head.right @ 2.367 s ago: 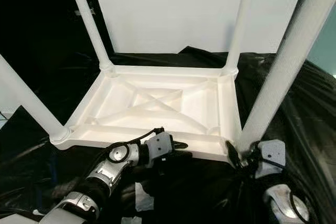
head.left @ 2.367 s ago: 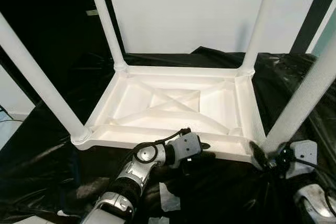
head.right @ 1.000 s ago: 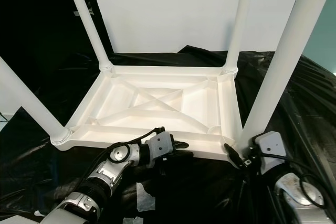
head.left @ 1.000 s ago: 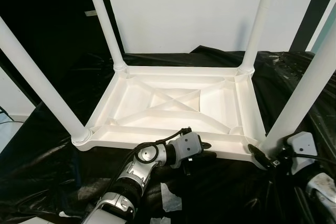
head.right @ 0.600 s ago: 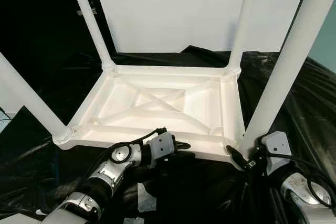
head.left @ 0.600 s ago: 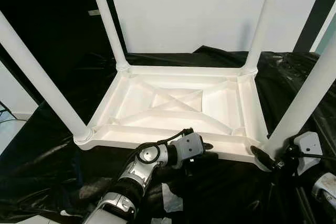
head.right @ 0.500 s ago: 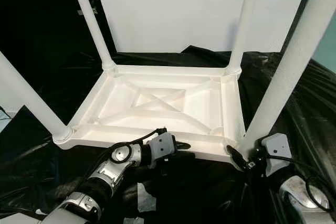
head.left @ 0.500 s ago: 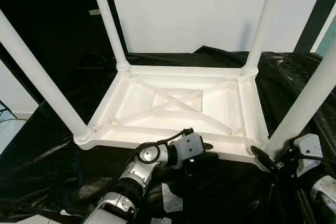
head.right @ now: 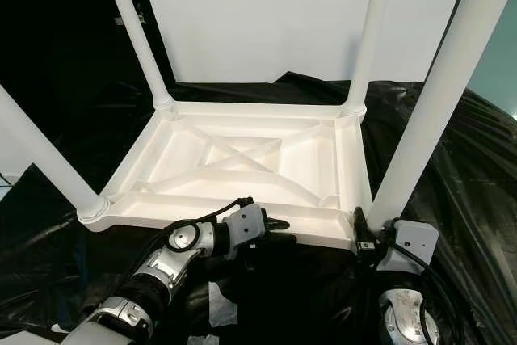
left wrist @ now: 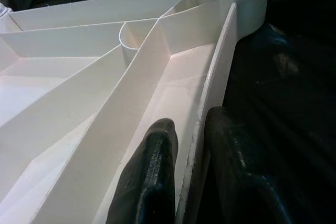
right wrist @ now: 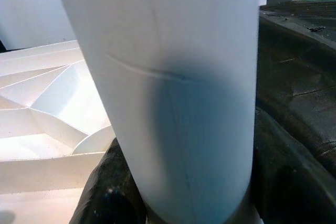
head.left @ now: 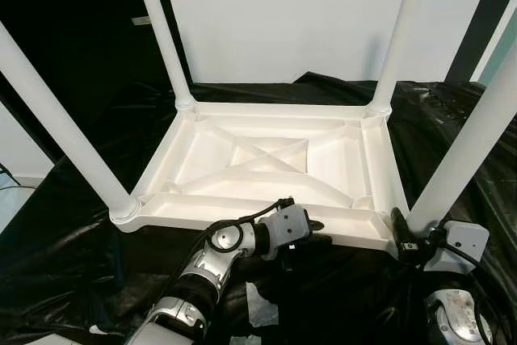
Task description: Building children table
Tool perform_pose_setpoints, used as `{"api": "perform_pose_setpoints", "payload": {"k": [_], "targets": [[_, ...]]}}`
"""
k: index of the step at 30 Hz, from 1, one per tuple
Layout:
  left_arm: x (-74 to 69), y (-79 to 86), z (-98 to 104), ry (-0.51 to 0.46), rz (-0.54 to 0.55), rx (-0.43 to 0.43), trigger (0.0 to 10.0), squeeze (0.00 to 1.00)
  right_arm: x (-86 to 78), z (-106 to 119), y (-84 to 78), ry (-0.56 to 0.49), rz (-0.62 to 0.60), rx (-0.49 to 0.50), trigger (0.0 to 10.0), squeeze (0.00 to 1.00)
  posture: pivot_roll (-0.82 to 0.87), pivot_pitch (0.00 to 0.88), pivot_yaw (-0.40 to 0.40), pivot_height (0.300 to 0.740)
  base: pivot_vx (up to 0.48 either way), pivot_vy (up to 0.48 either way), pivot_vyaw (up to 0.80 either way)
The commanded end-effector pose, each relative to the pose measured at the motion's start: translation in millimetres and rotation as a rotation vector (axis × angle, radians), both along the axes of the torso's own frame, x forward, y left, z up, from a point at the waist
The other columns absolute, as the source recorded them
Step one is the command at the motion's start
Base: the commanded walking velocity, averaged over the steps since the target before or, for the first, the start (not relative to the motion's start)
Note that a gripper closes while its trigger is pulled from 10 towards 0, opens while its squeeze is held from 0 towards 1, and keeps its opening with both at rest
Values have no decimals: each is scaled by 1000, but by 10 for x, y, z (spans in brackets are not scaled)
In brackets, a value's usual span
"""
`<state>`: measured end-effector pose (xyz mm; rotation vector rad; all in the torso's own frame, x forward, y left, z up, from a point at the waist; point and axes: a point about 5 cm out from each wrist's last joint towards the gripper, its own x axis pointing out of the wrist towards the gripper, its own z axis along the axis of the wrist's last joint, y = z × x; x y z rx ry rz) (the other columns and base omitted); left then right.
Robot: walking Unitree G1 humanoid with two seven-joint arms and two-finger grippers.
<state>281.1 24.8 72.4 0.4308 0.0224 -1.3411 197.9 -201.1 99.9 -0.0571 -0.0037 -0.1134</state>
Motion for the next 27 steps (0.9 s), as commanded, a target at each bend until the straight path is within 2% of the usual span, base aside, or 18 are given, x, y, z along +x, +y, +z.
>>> {"api": "perform_pose_setpoints", "payload": {"k": [1, 4, 5, 6, 7, 9, 10, 11, 13, 14, 15, 20, 21, 22, 23, 27], "targets": [[-124, 34, -348, 116, 119, 80, 10000, 0, -6, -196, 163, 110, 76, 31, 10000, 400, -101, 0, 53, 740, 0, 0, 0], [-122, 31, -347, 115, 119, 80, 10000, 0, -4, -192, 167, 107, 80, 26, 10000, 400, -101, 0, 53, 740, 0, 0, 0], [-118, 27, -344, 115, 120, 80, 10000, 0, 5, -188, 168, 108, 105, 17, 10000, 1000, -102, 0, 52, 740, 0, 0, 0], [-116, 24, -343, 114, 120, 80, 10000, 0, 28, -155, 174, 98, 187, -48, 10000, 1000, -103, 0, 53, 740, 0, 0, 0], [-116, 24, -343, 114, 120, 80, 10000, 0, 28, -155, 174, 98, 187, -48, 10000, 1000, -103, 0, 53, 740, 0, 0, 0], [-117, 20, -344, 114, 120, 79, 10000, 0, 49, -107, 175, 92, 316, -114, 10000, 0, -103, 0, 52, 740, 0, 0, 0], [-117, 20, -344, 114, 120, 80, 10000, 0, 51, -70, 175, 83, 386, -146, 10000, 0, -102, 0, 53, 740, 0, 0, 0], [-117, 20, -344, 114, 120, 80, 10000, 0, 51, -70, 175, 83, 386, -146, 10000, 0, -102, 0, 53, 740, 0, 0, 0], [-113, 27, -344, 113, 121, 81, 10000, 0, 37, -34, 128, 101, 510, -179, 10000, 0, -100, 0, 53, 740, 0, 0, 0], [-113, 27, -344, 113, 121, 81, 10000, 0, 37, -34, 128, 101, 510, -179, 10000, 0, -100, 0, 53, 740, 0, 0, 0], [-107, 35, -342, 112, 123, 82, 10000, 0, 35, -10, 41, 124, 577, -214, 10000, 0, -96, 0, 55, 740, 0, 0, 0], [-98, 48, -339, 110, 126, 83, 10000, 0, 40, 19, -89, 169, 633, -243, 10000, 0, -96, 0, 56, 740, 0, 0, 0], [-97, 52, -339, 110, 126, 84, 10000, 0, 33, 20, -129, 192, 659, -247, 6549, 0, -97, 0, 57, 740, 0, 0, 0], [-97, 52, -339, 110, 126, 84, 10000, 0, 33, 20, -129, 192, 659, -247, 6549, 0, -97, 0, 57, 740, 0, 0, 0], [-96, 55, -340, 109, 126, 85, 10000, 0, 19, 25, -170, 210, 682, -251, 0, 0, -97, 0, 58, 740, 0, 0, 0], [-93, 57, -338, 109, 124, 86, 10000, 0, -21, 15, -252, 258, 728, -257, 0, 0, -99, 0, 59, 740, 0, 0, 0]]}}
